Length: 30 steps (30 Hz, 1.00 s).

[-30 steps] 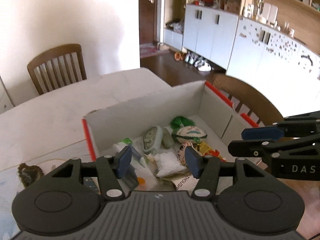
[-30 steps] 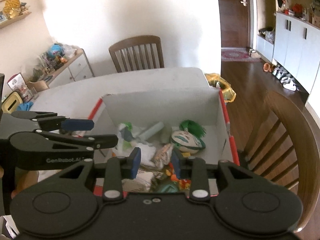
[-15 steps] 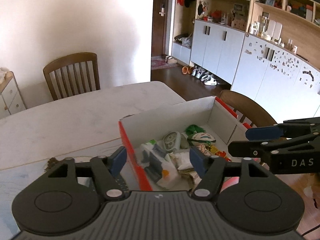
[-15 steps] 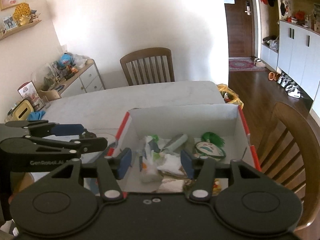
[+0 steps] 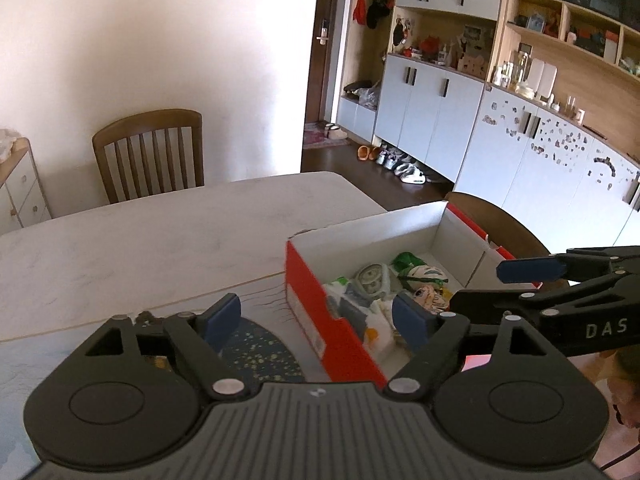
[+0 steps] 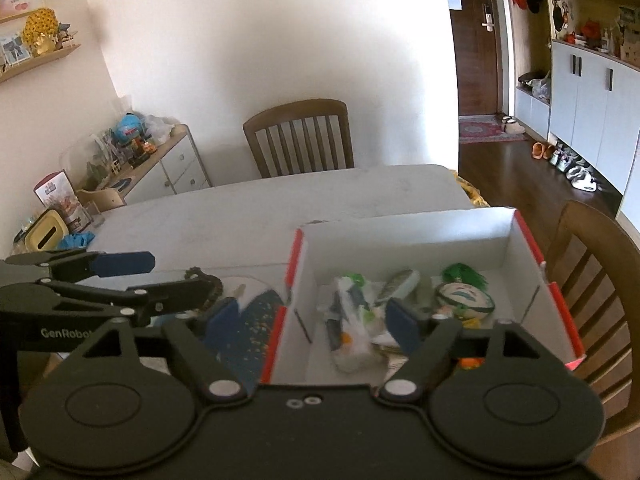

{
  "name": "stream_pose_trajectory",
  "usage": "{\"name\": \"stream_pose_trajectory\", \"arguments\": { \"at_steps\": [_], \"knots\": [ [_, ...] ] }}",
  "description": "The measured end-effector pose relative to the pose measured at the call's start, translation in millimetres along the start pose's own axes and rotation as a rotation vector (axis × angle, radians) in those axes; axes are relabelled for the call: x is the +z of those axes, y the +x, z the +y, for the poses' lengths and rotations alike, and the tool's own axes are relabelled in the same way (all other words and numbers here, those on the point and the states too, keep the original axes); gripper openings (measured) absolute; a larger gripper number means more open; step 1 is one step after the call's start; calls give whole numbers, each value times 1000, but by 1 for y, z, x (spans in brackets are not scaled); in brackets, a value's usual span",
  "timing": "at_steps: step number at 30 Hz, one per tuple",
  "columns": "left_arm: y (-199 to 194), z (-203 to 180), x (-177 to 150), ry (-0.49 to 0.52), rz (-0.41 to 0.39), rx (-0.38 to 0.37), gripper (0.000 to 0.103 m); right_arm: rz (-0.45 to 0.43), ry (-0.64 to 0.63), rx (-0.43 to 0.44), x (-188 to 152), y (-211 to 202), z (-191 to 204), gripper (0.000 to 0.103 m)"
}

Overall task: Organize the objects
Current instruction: 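Withdraw both grippers from the red box back toward the mat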

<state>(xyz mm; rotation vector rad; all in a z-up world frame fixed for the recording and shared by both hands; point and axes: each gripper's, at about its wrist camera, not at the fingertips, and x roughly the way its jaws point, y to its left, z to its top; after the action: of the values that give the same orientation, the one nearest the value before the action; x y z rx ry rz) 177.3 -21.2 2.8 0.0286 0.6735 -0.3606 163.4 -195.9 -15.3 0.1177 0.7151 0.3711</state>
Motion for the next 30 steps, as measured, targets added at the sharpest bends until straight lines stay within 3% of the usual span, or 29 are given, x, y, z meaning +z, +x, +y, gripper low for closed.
{"name": "stream_pose_trajectory", "arguments": {
  "at_steps": [7, 11, 19, 30],
  "knots": [
    [-7, 41, -12, -26, 19, 3, 90, -10, 1, -11, -1, 13, 33, 100],
    [-12, 62, -19, -33, 12, 8, 102, -6, -7, -17, -2, 20, 51, 101],
    [-15, 98, -29, -57, 7, -13, 103, 13, -8, -23, -4, 36, 80, 101],
    [1, 141, -47, -70, 40, 31, 103, 47, -49, -6, 6, 69, 111, 100]
  ]
}}
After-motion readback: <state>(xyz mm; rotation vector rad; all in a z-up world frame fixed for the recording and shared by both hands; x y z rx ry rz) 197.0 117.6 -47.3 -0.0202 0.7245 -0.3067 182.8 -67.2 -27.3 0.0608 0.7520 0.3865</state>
